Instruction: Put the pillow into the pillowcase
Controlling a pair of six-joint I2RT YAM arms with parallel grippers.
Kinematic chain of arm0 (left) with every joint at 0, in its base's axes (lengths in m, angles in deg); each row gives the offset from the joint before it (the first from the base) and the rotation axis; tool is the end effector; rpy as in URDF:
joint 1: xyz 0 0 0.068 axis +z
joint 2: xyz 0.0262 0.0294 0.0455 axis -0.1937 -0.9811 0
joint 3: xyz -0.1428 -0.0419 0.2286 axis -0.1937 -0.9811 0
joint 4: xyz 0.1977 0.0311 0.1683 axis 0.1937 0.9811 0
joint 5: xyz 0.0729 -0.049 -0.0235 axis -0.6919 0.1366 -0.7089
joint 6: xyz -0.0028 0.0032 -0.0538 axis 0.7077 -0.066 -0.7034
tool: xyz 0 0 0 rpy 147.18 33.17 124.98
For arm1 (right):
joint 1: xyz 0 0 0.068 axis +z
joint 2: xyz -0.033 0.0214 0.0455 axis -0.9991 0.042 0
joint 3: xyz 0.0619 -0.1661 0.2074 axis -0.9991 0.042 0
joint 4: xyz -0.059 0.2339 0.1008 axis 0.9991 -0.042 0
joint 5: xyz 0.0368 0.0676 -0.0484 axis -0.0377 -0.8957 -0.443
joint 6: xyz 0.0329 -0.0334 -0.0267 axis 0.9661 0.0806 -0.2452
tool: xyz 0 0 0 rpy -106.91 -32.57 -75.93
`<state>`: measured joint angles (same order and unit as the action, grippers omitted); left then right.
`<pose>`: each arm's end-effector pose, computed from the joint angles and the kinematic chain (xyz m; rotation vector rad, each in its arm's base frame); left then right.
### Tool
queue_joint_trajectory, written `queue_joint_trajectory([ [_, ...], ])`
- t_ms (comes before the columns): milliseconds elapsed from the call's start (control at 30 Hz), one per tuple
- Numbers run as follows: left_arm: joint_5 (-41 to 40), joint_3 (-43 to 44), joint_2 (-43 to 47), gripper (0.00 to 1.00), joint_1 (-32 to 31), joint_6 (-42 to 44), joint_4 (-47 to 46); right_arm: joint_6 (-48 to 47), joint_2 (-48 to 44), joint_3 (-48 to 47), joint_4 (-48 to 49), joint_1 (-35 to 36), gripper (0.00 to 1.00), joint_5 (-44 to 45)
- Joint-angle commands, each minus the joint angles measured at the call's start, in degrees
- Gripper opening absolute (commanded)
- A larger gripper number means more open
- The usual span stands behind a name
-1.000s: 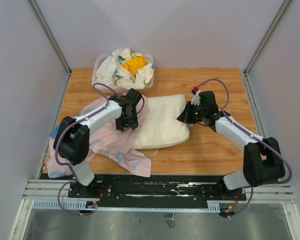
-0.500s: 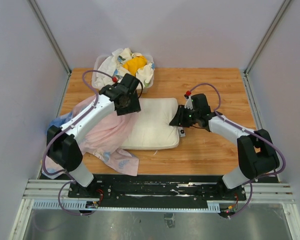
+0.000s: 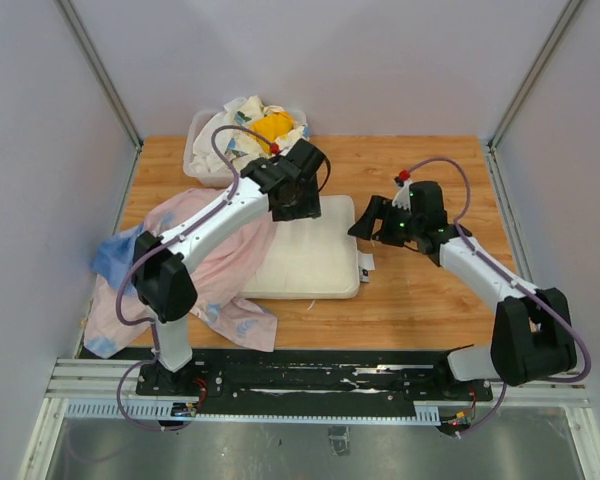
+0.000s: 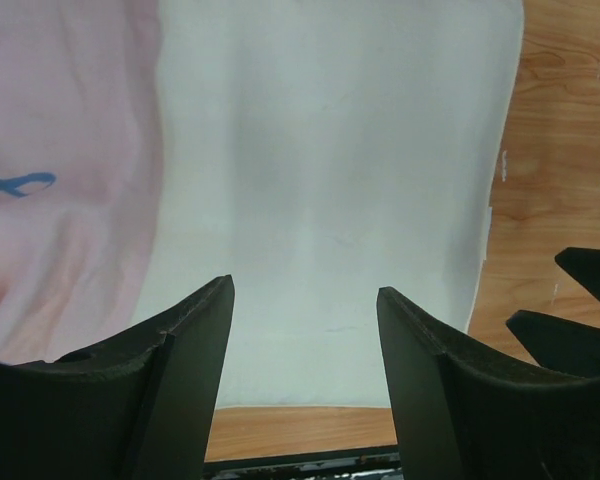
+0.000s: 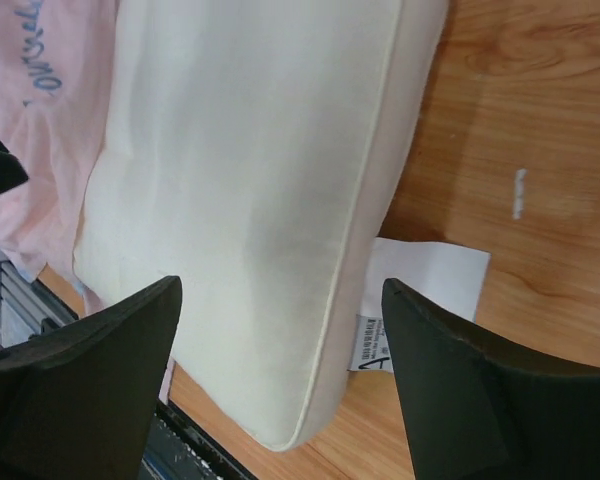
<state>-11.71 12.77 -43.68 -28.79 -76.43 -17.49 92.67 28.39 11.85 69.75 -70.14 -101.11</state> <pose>0.3029 -0.2411 0.3257 -0.1209 2.5380 -0.1987 0.2852 0.1065 0.2418 -0.0035 2.2680 0.9866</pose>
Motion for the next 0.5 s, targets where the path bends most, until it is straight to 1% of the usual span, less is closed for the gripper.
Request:
queue_joint_trajectory([
  [0,-1.2,7.0,-4.8,0.64,-2.8,-0.4,2.2,0.1,-5.4,2.3,-2.7,-5.3,0.84,1.5],
  [167,-1.6,14.5,-10.9,0.64,-5.2,-0.8,3.9,0.4,-11.0,4.2,-7.1,-11.5,0.86,5.2],
  [267,-2.4,19.9,-16.1,0.65,-7.1,-0.8,5.7,1.0,-14.9,6.0,-8.8,-14.5,0.87,7.8],
  [467,-4.1,28.8,-23.8,0.66,-10.2,-0.9,9.3,2.5,-19.3,9.8,-10.2,-18.2,0.90,10.0],
])
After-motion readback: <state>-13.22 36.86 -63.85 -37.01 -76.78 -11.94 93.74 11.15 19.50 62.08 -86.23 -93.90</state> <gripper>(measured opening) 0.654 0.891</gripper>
